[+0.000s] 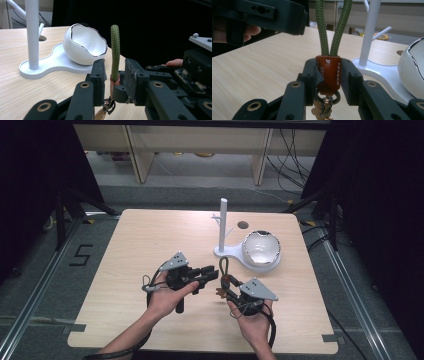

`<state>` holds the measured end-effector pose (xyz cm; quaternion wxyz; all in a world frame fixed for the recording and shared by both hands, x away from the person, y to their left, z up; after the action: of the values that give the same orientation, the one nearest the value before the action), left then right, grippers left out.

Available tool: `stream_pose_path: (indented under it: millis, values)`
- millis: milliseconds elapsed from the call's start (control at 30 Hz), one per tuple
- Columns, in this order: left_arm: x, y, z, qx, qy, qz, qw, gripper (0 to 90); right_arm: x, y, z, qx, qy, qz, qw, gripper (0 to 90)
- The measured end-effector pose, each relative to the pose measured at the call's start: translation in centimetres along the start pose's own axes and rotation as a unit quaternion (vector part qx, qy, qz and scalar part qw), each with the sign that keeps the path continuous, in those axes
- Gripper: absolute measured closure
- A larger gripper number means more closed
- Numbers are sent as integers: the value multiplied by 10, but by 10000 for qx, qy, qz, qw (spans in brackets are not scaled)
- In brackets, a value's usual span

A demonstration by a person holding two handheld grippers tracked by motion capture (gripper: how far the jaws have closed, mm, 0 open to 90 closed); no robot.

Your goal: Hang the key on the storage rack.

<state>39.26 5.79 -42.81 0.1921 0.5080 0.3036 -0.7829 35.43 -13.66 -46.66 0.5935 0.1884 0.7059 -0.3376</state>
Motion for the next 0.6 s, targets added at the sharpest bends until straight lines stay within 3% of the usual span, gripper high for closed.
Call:
stream_pose_path:
  millis: [33,67,600]
  values:
    - [0,1,0,0,5,-7,10000,690,1,0,-3,-87,235,-24,9997,684]
    - [-1,2,1,11,-15,-4,10000,691,1,0,-3,-83,246,-37,9997,684]
    - [2,12,2,-57,102,16,9999,780,1,2,-6,-80,53,-18,10000,684]
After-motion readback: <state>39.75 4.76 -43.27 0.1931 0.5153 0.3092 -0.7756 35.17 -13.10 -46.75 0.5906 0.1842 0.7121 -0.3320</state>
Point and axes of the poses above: each handheld gripper's, and its own axes: y roughly forward along the jaws, x roughly out of its underside, z roughly to its right, the point moved 2 cm from there along y, roughly forward along the jaws, and after that the axes turned 11 degrees about -x, right-handed, at the moved point
